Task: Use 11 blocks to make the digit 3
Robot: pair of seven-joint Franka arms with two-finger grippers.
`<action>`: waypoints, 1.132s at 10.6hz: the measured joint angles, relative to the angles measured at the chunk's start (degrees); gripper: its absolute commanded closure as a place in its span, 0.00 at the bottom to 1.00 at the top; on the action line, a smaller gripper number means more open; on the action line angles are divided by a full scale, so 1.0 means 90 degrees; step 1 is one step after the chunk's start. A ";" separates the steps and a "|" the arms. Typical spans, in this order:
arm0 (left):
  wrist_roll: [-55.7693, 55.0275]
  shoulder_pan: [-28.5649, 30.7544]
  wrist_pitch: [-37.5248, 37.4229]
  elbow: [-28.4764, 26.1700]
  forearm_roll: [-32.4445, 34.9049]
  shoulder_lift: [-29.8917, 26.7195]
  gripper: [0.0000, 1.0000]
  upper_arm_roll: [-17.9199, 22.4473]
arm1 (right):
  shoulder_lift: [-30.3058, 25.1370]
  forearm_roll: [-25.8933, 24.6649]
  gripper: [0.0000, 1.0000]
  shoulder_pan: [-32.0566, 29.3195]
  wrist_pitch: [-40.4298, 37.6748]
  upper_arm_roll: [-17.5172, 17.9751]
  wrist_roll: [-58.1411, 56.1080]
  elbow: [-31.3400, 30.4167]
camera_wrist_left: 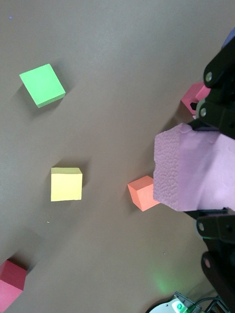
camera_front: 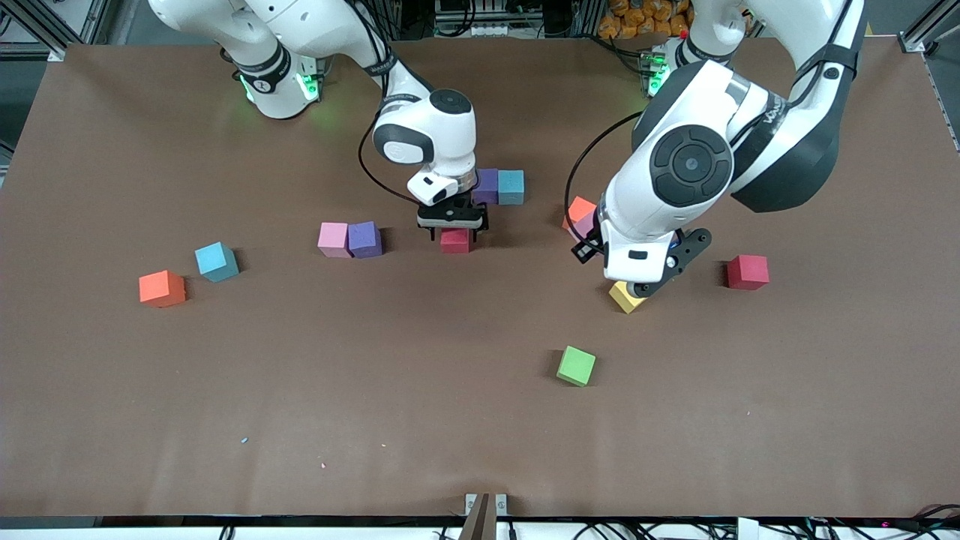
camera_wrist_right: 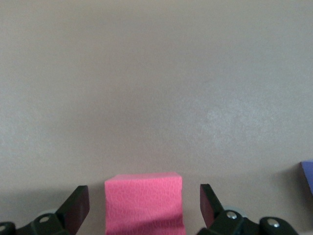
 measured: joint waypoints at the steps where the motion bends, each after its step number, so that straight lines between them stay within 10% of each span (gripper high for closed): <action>1: -0.0016 -0.0008 0.0000 -0.0128 0.0000 0.0010 1.00 0.0000 | -0.0007 0.0000 0.00 -0.0042 0.0006 -0.0006 -0.0007 0.0037; 8: -0.1317 -0.0162 0.1477 -0.2086 0.0000 0.0085 1.00 -0.0032 | -0.0066 0.0043 0.00 -0.0406 0.0073 0.0037 -0.0597 0.0133; 12: -0.2624 -0.0539 0.3358 -0.3394 0.0000 0.0115 1.00 -0.0032 | -0.0302 0.1129 0.00 -0.0916 0.0053 0.0033 -0.2665 0.0168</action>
